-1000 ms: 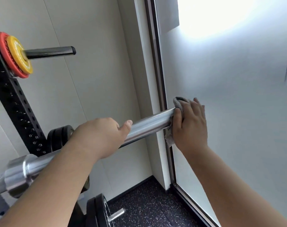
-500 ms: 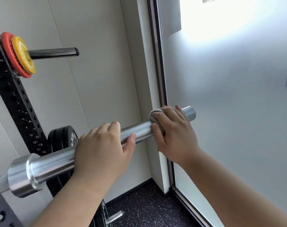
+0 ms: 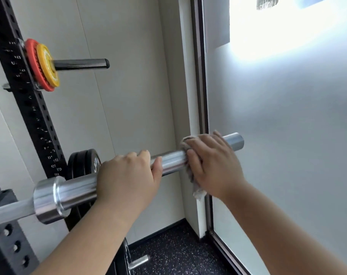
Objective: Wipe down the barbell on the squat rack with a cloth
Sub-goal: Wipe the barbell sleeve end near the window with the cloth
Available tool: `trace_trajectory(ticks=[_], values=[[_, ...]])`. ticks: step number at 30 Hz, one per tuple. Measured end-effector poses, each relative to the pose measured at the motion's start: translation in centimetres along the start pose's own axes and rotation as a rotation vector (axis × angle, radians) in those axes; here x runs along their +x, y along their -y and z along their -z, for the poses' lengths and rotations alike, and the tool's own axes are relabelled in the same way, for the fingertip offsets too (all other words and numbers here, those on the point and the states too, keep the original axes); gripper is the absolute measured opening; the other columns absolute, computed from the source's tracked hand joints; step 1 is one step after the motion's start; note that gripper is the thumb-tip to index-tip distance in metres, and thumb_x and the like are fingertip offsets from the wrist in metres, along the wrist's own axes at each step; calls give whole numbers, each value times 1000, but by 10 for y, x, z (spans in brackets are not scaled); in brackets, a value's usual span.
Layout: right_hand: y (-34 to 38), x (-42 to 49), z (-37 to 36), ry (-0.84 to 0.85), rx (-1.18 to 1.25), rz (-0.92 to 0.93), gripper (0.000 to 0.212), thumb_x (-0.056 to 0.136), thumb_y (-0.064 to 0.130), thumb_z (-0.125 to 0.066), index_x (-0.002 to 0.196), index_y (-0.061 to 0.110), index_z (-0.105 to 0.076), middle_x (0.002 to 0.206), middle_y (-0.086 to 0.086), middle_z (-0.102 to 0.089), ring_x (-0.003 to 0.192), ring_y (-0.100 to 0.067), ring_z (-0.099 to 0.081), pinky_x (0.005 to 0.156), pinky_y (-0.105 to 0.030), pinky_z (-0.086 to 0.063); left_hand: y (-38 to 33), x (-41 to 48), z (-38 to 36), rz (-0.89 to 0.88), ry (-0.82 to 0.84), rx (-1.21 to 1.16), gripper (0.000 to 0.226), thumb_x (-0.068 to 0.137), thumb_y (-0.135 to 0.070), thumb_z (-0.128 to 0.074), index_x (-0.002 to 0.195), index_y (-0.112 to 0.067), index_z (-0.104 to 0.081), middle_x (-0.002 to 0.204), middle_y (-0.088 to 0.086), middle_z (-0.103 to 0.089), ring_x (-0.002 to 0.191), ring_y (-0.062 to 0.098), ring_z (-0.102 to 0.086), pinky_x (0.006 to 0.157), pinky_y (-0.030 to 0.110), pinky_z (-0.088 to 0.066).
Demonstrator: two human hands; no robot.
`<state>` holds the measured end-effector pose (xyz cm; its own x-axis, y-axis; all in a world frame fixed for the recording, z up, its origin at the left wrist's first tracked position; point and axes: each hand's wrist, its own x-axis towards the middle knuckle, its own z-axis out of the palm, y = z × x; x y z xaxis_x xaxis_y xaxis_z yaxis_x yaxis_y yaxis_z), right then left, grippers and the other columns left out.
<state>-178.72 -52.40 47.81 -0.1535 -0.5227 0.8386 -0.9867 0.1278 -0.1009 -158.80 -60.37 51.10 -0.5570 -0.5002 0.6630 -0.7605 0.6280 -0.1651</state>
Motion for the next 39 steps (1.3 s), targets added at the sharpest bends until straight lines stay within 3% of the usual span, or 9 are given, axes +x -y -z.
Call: trace_trajectory(ticks=[4,8,11,16,21,27,33,37,39], values=[[-29,16,5,39,-132,-293,46,96,41,-26,97,27,-69,105,6,-71,106,-27,-60,110,-42,-36,13,0,7,16,-68,-90,55,98,-61,-28,71,-20,-53,59,-2,-56,58,24,-57,54,34,-48],[35,0,-5,17,10,-29,29,99,35,-46,111,22,-68,111,1,-65,108,-27,-57,112,-45,-37,15,16,13,113,-132,-165,54,99,-56,-42,64,-16,-53,53,0,-54,55,29,-55,54,32,-45],[31,0,-2,45,29,111,30,101,36,-46,117,22,-67,114,3,-65,108,-24,-58,112,-43,-37,14,24,7,178,-3,-94,56,101,-64,-33,78,-21,-61,73,0,-66,73,29,-63,65,33,-48],[-12,11,2,-81,-34,-263,34,97,37,-40,97,24,-71,99,2,-69,102,-30,-59,106,-41,-40,5,16,0,118,49,23,62,100,-60,-15,70,-19,-50,65,-1,-58,65,27,-58,57,31,-36],[16,-6,-3,-38,36,85,29,97,29,-49,115,18,-69,117,1,-66,113,-24,-58,116,-45,-35,-1,8,0,93,-53,99,55,96,-57,-11,68,-21,-42,57,-3,-47,56,25,-49,49,29,-24],[-56,23,5,-20,-136,-321,42,94,33,-26,87,25,-67,93,4,-70,97,-28,-62,100,-41,-43,1,6,-3,86,-98,63,56,95,-54,-13,59,-21,-40,47,-4,-44,41,25,-42,46,23,-19],[-19,8,1,-45,29,-39,31,97,30,-42,100,21,-72,99,3,-71,95,-25,-62,98,-40,-46,0,1,-12,28,-131,39,43,98,-46,-30,65,-21,-41,53,7,-52,47,30,-54,52,29,-31],[-49,28,13,2,-103,-325,40,91,31,-33,82,20,-70,84,-1,-69,87,-30,-60,91,-39,-45,1,-3,-14,39,-127,76,48,100,-47,-29,70,-18,-51,59,6,-55,53,30,-54,55,33,-30],[-27,28,9,44,-158,-227,37,89,30,-34,80,21,-68,84,0,-67,86,-31,-59,90,-41,-45,0,-6,-15,32,-128,98,47,100,-48,-30,74,-17,-53,62,7,-56,56,31,-55,56,35,-33]])
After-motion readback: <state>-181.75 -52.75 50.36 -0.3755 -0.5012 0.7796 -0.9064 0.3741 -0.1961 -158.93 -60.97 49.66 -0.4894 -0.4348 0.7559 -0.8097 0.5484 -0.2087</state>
